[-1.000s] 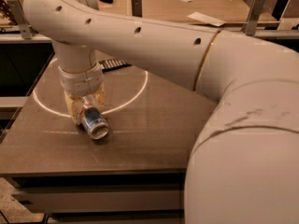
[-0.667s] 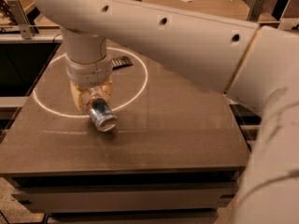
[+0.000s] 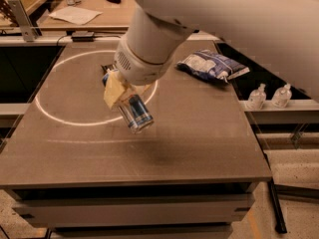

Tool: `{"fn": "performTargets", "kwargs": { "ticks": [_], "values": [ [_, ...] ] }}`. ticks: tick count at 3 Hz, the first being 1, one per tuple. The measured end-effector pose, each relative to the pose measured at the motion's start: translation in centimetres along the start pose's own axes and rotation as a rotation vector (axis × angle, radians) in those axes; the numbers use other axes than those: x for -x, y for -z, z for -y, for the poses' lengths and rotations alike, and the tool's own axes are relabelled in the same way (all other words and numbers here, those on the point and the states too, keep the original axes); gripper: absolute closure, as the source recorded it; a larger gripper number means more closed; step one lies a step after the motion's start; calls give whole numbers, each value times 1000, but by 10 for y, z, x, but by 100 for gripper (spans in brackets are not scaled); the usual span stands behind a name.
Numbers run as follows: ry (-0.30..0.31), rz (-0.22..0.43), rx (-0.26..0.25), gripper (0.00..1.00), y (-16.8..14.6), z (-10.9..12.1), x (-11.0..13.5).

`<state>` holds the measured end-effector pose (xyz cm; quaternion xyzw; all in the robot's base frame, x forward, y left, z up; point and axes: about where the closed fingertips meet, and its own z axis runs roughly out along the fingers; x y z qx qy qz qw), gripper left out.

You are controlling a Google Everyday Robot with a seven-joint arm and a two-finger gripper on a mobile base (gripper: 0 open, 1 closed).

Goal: Place redbull can upright

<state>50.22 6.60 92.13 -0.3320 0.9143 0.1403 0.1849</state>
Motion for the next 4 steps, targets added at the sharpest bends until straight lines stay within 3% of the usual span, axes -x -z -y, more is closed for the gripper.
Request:
{"fn": "performTargets", "kwargs": {
  "ticks": [1,2,3,4],
  "values": [
    [-15,180,80,100,23,19,-4],
    [-4,276,103,100,44,25,-2],
    [9,283,98,100,46,25,-1],
    [34,314,153,100,37,27,4]
  ]
}}
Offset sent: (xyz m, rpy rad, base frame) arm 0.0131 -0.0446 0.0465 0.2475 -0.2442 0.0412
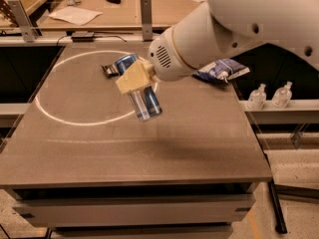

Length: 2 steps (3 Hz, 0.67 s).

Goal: Place redbull can upright

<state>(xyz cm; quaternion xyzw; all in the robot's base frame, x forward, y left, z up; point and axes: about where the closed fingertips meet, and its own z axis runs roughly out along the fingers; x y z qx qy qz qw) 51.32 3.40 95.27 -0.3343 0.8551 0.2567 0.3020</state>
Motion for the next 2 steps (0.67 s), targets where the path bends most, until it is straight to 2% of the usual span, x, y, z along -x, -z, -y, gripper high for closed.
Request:
{"fn": "performTargets", "kwargs": {
  "ticks": [1,2],
  "values": [
    [67,35,153,100,-21,0,12],
    [247,57,199,100,-29,-1,21]
  ]
}}
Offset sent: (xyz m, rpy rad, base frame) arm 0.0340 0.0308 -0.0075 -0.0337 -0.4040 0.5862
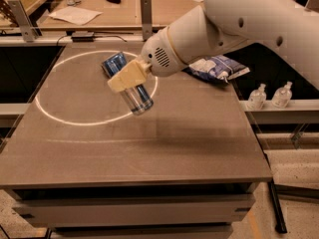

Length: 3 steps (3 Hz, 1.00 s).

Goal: Place redbull can upright

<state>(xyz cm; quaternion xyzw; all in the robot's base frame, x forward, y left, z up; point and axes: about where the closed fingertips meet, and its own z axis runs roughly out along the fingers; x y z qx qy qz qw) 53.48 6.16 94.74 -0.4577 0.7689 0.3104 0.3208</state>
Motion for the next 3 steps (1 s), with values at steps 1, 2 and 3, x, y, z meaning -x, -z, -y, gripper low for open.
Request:
{"fn": "performTargets", "kwargs": {
  "ticks": [1,2,3],
  "values": [
    [163,28,11,100,-1,3,0],
    [283,95,-5,100,-2,13,-11],
    [347,202,36,100,7,22,-14]
  ]
}}
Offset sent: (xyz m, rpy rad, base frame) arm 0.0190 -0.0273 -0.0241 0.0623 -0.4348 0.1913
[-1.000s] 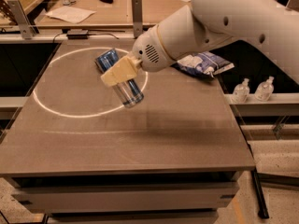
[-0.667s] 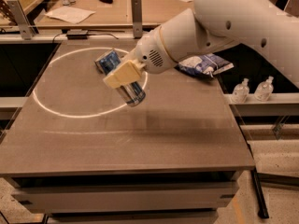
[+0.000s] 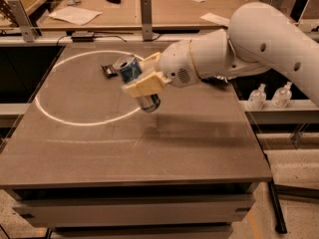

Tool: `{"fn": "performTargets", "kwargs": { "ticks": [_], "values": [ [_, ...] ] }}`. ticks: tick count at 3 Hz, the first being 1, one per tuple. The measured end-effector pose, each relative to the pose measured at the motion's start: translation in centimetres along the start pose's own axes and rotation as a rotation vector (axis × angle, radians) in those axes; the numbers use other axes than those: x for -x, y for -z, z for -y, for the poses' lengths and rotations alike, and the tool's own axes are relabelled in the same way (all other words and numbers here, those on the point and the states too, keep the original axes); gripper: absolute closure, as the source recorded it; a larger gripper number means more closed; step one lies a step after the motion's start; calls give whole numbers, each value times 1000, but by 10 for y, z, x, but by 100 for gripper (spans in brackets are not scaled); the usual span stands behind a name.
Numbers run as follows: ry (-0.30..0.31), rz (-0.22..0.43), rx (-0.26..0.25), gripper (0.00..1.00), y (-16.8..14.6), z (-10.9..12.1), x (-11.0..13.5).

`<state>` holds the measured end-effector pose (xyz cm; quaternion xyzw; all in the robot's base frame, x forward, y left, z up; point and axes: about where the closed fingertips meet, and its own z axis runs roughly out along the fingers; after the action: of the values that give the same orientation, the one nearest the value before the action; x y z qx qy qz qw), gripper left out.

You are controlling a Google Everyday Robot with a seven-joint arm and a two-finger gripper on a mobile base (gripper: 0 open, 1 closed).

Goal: Place redbull can upright

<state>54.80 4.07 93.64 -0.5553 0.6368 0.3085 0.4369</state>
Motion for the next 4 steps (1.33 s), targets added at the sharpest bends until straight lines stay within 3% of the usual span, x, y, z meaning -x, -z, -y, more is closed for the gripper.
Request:
{"fn": "performTargets", "kwargs": {
  "ticks": [1,2,4],
  "values": [
    [27,144,41,100,15,8,-1],
    [23,231,41,100,33,16,-10],
    [-81,246,-113,100,62,30,-51]
  ]
}}
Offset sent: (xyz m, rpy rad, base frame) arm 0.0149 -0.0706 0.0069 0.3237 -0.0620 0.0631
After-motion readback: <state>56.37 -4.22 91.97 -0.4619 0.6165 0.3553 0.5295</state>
